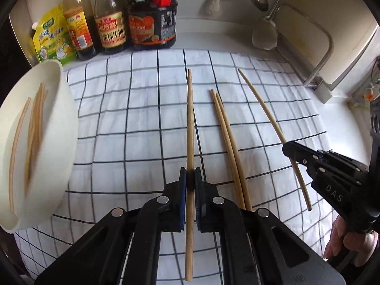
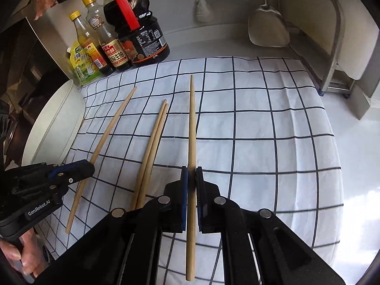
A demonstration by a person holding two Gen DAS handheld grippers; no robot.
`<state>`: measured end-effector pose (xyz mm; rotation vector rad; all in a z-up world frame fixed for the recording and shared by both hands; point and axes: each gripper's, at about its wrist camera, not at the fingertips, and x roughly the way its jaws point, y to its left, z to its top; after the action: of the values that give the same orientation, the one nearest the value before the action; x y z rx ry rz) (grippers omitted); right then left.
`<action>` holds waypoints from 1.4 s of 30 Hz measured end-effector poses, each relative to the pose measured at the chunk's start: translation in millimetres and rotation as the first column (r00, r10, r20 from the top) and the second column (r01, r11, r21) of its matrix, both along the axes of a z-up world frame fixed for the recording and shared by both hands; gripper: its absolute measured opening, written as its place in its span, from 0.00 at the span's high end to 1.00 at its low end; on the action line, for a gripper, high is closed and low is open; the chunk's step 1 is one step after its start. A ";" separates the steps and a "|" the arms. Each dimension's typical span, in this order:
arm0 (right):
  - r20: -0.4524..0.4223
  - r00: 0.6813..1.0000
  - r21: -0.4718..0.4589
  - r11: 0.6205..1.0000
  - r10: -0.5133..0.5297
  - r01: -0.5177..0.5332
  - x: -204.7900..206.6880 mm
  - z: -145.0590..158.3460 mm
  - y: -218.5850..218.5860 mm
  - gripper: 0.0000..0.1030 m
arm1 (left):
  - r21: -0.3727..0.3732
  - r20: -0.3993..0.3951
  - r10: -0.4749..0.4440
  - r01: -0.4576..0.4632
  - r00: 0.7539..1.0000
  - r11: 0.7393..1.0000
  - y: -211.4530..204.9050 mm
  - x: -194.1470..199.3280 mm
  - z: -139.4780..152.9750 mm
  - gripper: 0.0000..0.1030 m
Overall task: Organize utensils
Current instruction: 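Carry the chopstick in the left gripper over the bowl while the right gripper carries its chopstick there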
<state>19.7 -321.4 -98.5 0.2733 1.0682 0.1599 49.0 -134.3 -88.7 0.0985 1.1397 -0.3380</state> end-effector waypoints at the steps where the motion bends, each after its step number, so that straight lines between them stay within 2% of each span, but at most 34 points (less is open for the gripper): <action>1: 0.004 1.000 0.006 1.000 -0.009 0.009 -3.2 5.9 2.8 0.94 | -0.004 0.008 -0.006 0.006 1.000 1.000 3.0 0.0 6.2 0.93; 11: 0.094 0.995 0.054 0.998 -0.027 0.022 -11.4 64.1 66.4 0.94 | -0.005 0.092 -0.049 0.050 0.995 0.999 65.0 10.0 65.2 0.93; 23: 0.169 0.977 0.072 0.987 0.130 -0.144 34.2 102.2 191.8 0.94 | -0.008 0.178 0.054 -0.053 0.982 0.999 188.2 31.6 104.1 0.93; 28: 0.152 0.962 0.073 0.968 0.227 -0.240 55.4 98.1 253.8 0.94 | -0.003 0.168 0.120 -0.122 0.978 0.993 241.0 41.0 96.8 0.93; 32: 0.108 0.951 0.074 0.952 0.290 -0.298 71.8 81.9 296.9 0.94 | -0.001 0.129 0.160 -0.161 0.979 0.987 275.0 50.4 79.5 0.93; 38: 0.034 0.945 0.047 0.944 0.324 -0.325 96.6 55.0 338.9 0.94 | 0.003 0.067 0.179 -0.180 0.982 0.984 296.8 69.4 50.3 0.93; 42: -0.014 0.948 0.030 0.948 0.318 -0.318 106.2 40.2 346.9 0.94 | 0.003 0.022 0.190 -0.190 0.982 0.982 300.7 81.9 32.6 0.93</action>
<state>125.9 25.4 -58.2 0.1253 1.1245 0.4632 130.9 166.4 -56.0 -0.0020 1.1185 -0.1638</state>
